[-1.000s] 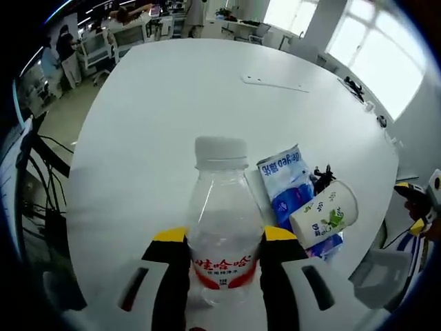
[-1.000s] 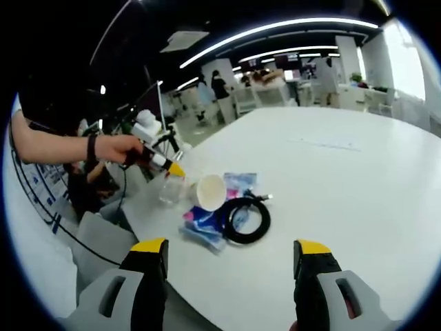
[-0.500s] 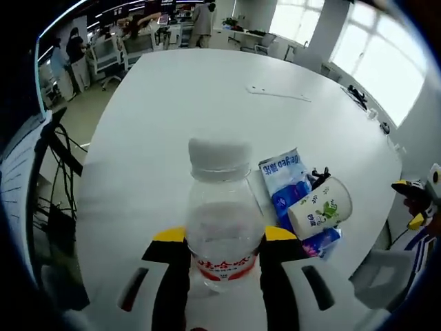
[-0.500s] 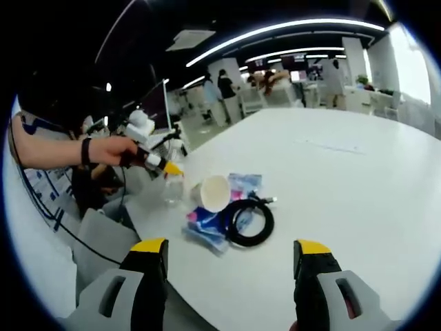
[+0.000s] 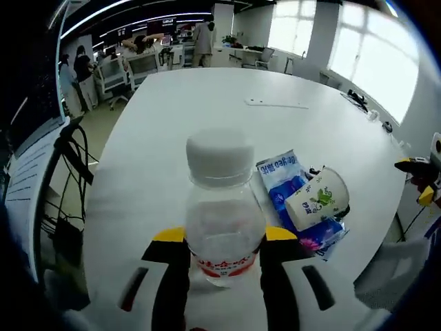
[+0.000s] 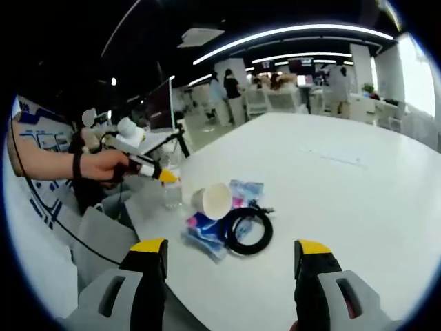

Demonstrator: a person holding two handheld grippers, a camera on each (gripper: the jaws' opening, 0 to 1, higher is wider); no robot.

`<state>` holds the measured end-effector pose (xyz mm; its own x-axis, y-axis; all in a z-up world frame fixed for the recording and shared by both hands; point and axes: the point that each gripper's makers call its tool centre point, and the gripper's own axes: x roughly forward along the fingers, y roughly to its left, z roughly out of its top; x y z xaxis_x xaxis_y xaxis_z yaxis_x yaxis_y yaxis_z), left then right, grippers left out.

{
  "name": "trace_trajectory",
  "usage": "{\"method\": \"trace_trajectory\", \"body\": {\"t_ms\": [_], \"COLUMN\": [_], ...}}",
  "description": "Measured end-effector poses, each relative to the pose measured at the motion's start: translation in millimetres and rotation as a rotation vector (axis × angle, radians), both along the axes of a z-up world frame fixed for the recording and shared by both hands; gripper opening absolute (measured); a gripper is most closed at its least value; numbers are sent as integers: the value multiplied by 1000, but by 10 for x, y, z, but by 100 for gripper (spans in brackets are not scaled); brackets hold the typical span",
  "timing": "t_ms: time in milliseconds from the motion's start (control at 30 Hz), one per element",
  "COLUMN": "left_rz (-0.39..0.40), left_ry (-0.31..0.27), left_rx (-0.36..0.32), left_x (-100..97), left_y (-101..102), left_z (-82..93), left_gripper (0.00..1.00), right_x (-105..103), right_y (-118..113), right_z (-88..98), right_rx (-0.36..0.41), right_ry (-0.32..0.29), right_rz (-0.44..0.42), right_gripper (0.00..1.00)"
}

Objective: Arrange the tabletop items into an orderly group along one side of the table until the central work area is clear of visible clutter.

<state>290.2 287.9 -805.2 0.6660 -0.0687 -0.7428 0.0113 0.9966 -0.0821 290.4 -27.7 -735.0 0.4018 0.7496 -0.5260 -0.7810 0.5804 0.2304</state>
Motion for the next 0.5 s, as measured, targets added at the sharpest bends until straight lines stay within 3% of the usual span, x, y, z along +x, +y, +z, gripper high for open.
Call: {"method": "trace_trajectory", "body": {"t_ms": [500], "left_rz": [-39], "left_ry": [-44], "left_rx": [26], "left_x": [-94], "left_y": [-40], "left_z": [0], "left_gripper": [38], "right_x": [13], "right_y": [-116], "right_z": [120], "right_rx": [9], "right_ry": [-37], "right_rz": [-11], "right_gripper": [83]}}
